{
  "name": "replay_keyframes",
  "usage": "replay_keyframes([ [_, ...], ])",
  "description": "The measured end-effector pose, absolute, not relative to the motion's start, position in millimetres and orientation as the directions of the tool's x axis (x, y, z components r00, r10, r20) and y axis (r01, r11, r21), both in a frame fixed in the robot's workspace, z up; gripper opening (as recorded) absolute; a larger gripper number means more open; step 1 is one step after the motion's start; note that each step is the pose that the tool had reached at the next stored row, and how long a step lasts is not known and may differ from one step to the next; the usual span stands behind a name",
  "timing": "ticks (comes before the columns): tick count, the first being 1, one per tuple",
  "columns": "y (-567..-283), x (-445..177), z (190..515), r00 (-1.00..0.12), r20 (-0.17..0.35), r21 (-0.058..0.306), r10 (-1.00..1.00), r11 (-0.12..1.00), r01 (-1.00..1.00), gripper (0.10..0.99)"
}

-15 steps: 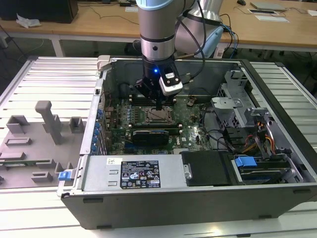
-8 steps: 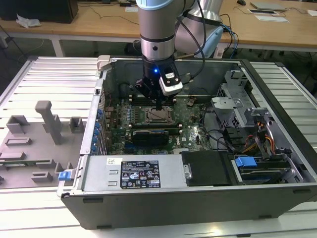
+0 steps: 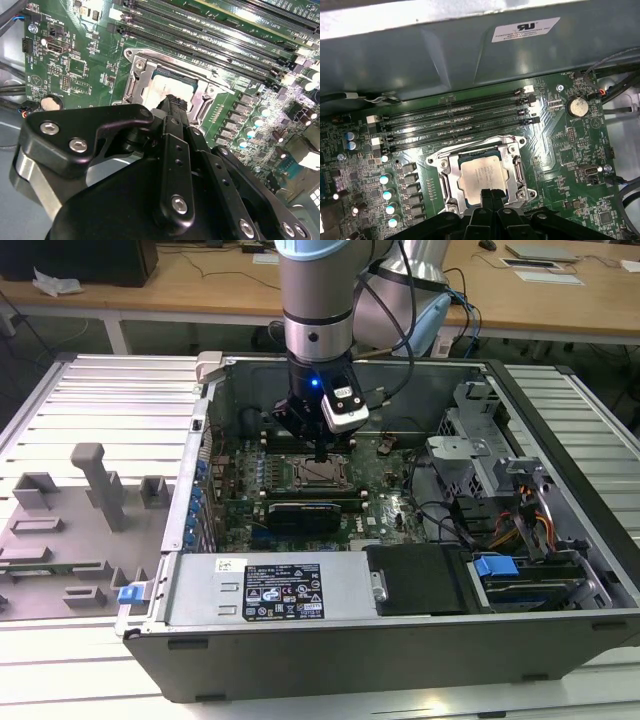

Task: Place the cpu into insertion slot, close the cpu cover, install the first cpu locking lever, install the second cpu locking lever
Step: 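Install the second cpu locking lever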

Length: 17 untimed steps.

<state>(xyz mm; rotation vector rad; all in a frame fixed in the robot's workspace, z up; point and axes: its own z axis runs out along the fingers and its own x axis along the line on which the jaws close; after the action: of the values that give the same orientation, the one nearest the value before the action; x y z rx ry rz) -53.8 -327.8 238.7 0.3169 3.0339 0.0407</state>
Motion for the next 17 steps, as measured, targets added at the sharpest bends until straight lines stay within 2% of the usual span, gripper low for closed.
replay_keyframes([
  [17,-361.3,-54.8,240.4,-0.974,-0.086,0.041,0.208,0.978,0.205,0.106],
])
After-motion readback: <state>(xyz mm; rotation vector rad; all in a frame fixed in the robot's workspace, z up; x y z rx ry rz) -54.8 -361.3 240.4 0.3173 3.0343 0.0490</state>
